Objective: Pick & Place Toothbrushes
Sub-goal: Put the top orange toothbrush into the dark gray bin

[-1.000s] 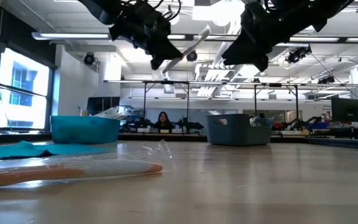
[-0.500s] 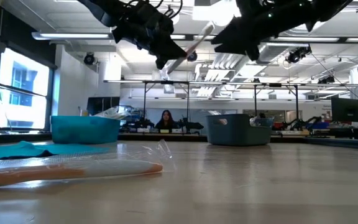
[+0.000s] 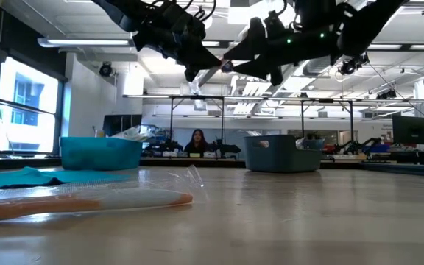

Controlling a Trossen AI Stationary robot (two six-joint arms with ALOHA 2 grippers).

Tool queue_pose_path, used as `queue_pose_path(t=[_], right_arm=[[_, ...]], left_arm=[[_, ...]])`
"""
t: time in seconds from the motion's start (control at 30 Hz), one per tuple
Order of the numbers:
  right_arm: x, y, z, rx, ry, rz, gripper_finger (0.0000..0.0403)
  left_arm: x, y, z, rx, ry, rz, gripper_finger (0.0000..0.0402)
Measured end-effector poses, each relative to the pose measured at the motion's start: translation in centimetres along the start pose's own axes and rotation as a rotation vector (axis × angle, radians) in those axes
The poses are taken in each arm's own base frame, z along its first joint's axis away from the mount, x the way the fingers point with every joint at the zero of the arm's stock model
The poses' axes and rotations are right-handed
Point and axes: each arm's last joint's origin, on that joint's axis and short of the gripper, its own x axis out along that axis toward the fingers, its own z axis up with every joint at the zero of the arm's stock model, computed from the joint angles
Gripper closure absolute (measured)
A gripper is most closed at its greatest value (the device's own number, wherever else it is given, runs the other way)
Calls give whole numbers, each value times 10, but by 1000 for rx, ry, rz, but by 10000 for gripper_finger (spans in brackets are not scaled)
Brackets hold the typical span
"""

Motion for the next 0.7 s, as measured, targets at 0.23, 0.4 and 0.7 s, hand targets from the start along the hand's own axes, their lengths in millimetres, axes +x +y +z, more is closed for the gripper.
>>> queue_pose_path(t=[0.23, 0.4, 0.7], right_arm=[[7, -6, 5, 15, -142, 33, 141], [6, -7, 9, 12, -182, 33, 176], [6, -7, 10, 12, -195, 35, 296]], left_arm=[[0, 0, 0, 0, 0, 0, 383], [0, 0, 0, 0, 0, 0, 383], [0, 0, 0, 0, -1, -1, 384]])
